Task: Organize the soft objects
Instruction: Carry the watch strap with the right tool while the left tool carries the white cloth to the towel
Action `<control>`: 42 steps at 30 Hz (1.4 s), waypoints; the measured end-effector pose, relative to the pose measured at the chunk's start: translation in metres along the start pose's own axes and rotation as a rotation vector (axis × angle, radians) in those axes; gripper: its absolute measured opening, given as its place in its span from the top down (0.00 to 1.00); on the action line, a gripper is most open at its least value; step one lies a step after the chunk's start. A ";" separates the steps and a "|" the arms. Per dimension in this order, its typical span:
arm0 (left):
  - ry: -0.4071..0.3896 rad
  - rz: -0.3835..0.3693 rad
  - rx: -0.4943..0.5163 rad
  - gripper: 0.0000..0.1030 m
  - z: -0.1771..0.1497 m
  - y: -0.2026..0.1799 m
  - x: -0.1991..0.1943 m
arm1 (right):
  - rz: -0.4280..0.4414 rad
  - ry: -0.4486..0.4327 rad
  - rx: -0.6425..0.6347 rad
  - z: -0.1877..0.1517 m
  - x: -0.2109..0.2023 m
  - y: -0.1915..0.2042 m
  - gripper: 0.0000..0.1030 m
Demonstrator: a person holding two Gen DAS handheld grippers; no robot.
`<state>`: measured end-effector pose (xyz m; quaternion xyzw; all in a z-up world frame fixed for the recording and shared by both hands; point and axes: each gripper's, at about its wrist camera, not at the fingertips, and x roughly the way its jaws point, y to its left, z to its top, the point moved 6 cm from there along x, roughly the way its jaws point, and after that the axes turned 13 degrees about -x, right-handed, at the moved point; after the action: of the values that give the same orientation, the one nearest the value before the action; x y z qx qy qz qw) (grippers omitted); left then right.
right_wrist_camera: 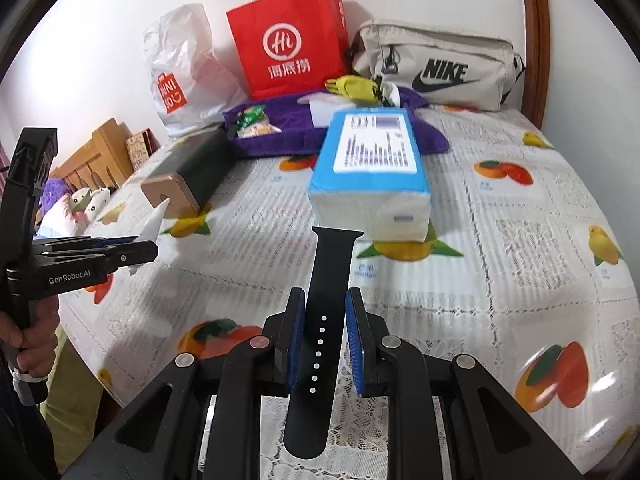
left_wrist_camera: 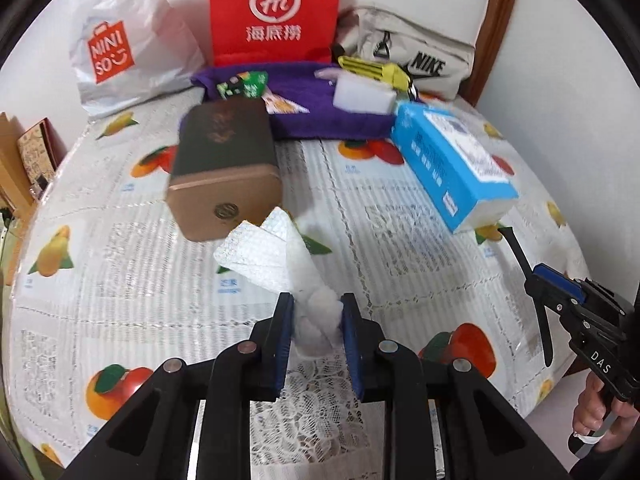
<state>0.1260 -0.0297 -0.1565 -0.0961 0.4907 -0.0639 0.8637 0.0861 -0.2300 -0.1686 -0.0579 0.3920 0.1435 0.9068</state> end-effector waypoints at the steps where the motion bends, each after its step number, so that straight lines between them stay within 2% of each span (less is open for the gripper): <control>1: -0.005 -0.002 -0.004 0.78 0.002 0.001 -0.003 | -0.002 -0.004 -0.003 0.003 -0.003 0.000 0.80; 9: -0.071 -0.015 -0.023 0.78 0.026 0.005 -0.037 | 0.015 -0.050 -0.025 0.034 -0.020 0.007 0.80; 21: -0.141 -0.003 -0.068 0.78 0.080 0.015 -0.058 | 0.050 -0.102 -0.062 0.095 -0.019 0.006 0.80; 34: -0.150 0.006 -0.085 0.78 0.131 0.014 -0.037 | 0.071 -0.137 -0.069 0.162 0.011 -0.014 0.80; 42: -0.122 -0.008 -0.102 0.78 0.156 0.014 -0.012 | 0.098 -0.140 -0.069 0.195 0.044 -0.023 0.80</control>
<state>0.2545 0.0021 -0.0719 -0.1456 0.4395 -0.0362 0.8856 0.2576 -0.2004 -0.0669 -0.0595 0.3248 0.2050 0.9214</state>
